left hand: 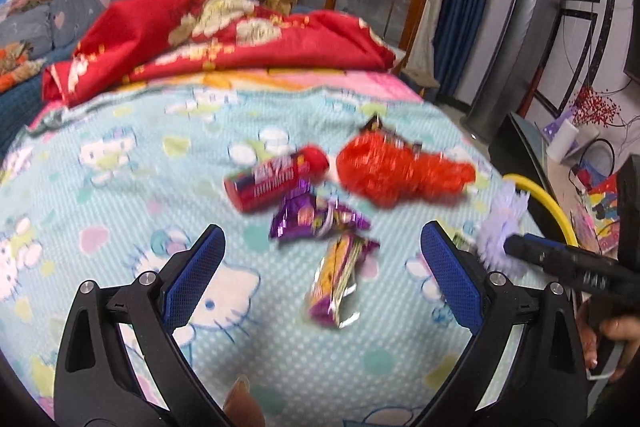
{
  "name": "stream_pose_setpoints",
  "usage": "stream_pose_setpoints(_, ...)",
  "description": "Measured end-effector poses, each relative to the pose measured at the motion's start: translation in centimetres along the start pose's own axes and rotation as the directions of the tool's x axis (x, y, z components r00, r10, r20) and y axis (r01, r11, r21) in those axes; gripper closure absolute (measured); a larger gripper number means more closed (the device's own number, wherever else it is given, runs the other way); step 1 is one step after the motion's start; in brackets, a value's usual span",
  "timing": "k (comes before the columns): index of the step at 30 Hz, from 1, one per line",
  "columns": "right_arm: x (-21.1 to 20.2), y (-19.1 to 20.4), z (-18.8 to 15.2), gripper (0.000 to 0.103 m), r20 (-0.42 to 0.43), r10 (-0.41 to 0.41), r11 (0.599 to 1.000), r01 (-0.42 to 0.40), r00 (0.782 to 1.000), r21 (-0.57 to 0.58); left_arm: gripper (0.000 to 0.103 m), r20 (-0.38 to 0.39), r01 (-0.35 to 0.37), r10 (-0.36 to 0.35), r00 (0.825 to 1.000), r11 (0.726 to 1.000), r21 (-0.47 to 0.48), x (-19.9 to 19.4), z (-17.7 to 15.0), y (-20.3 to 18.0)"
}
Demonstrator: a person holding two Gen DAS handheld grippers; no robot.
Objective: Collect trash
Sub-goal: 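Return both open tools to the remaining trash on the bed, then grasp the purple snack wrapper with the left tool while the right tool grasps the lavender foam net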
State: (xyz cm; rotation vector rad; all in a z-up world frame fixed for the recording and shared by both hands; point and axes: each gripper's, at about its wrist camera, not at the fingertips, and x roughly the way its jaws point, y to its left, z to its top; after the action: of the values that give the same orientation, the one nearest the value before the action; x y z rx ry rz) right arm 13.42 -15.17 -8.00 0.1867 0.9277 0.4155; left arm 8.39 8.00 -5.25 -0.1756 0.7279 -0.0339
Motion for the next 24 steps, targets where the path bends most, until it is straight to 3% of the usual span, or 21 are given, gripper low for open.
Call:
stream_pose_setpoints(4,0.8,-1.0,-0.6,0.065,-0.051,0.067,0.996,-0.064,0.996,0.065,0.014,-0.058,0.019,-0.020,0.998,1.000,-0.004,1.6,-1.1,0.1)
stream_pose_setpoints(8,0.4,-1.2,-1.0,0.081,-0.058,0.095,0.994,-0.092,0.994,0.056,0.030,-0.109,0.031,-0.030,0.994,1.000,0.002,2.8,-2.0,-0.2)
stream_pose_setpoints(14,-1.1,-0.5,-1.3,0.086,-0.020,0.090,0.996,-0.090,0.996,-0.011,0.050,-0.148,0.044,-0.038,0.988,0.998,0.038,3.5,-2.8,-1.2)
stream_pose_setpoints(18,-1.8,-0.3,-1.3,0.086,0.002,0.083,0.996,-0.083,0.997,-0.038,0.074,-0.152,0.046,-0.039,0.988,0.998,0.045,3.4,-2.8,-1.5)
stream_pose_setpoints(24,-2.5,-0.2,-1.3,0.086,0.026,0.070,0.996,-0.068,0.997,-0.061,0.090,-0.140,0.067,-0.060,0.988,0.997,0.049,2.9,-2.7,-2.0)
